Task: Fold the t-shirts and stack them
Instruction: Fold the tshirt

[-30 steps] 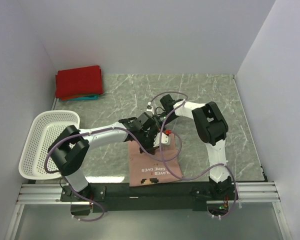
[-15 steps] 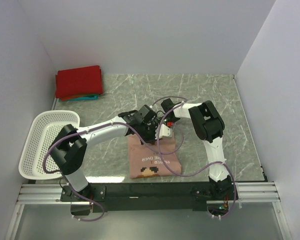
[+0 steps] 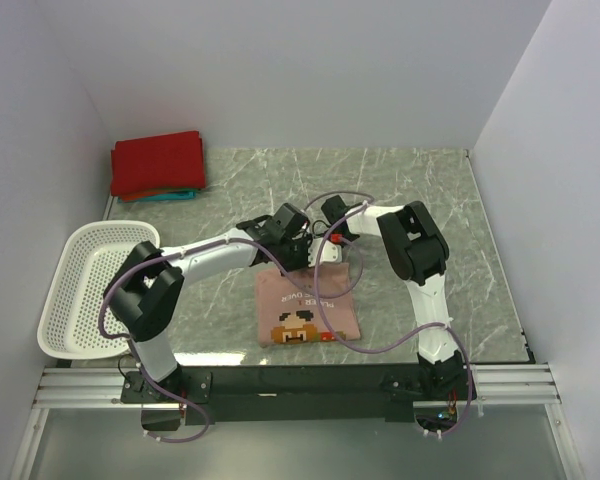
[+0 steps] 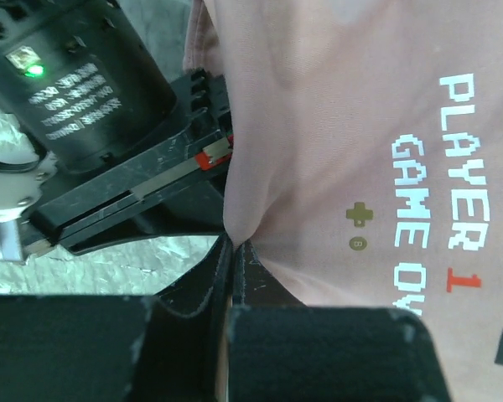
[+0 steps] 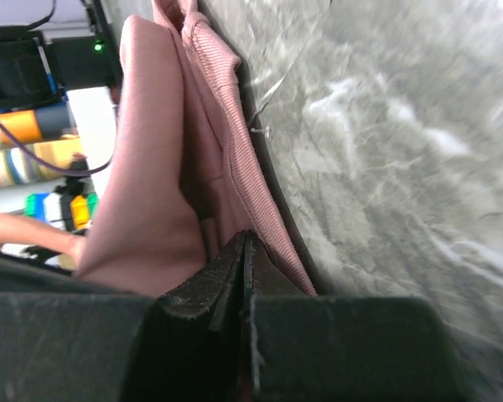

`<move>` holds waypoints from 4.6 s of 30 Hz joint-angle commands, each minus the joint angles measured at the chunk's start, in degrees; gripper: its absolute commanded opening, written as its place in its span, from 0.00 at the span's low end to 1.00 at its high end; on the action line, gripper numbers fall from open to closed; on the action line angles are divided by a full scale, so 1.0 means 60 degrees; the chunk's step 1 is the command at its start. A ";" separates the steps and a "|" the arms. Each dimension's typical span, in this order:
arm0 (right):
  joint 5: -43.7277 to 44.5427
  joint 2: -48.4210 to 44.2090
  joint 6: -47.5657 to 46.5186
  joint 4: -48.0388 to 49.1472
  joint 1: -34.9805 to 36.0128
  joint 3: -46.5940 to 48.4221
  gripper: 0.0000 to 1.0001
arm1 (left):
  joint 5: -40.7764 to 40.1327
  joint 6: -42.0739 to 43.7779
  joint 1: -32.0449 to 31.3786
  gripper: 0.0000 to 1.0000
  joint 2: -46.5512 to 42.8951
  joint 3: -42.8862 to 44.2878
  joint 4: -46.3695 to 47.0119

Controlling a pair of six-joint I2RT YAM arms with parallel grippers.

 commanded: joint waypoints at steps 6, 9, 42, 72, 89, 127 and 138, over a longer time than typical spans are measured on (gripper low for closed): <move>0.0871 -0.0085 -0.0866 -0.0815 -0.0052 0.0941 0.07 | -0.1647 0.0045 -0.0250 0.01 -0.0086 -0.0863 0.2072; 0.1426 -0.0377 -0.0837 -0.0713 -0.0067 0.0986 0.07 | -0.2072 0.0104 -0.0381 0.01 -0.0071 -0.1244 0.2644; 0.2468 0.0398 -0.1115 -0.1327 -0.0345 0.1952 0.08 | -0.4067 0.1276 -0.0866 0.01 0.0074 -0.2197 0.4522; 0.2952 -0.1390 -0.2404 -0.4228 -0.2191 0.3257 0.53 | 0.4341 -0.5039 0.4466 0.53 0.0161 0.1069 -0.2332; 0.3450 -0.1125 -0.2653 -0.3789 -0.1517 0.2085 0.62 | 0.3741 -0.5243 0.4599 0.49 0.1950 0.1758 -0.2934; 0.3772 -0.1287 -0.2683 -0.3759 -0.1546 0.2114 0.09 | 0.3155 -0.5741 0.4540 0.43 0.2361 0.1582 -0.2494; 0.3802 -0.1740 -0.2712 -0.3818 -0.1956 0.1734 0.00 | 0.2835 -0.5624 0.4701 0.01 0.1104 0.1085 -0.2436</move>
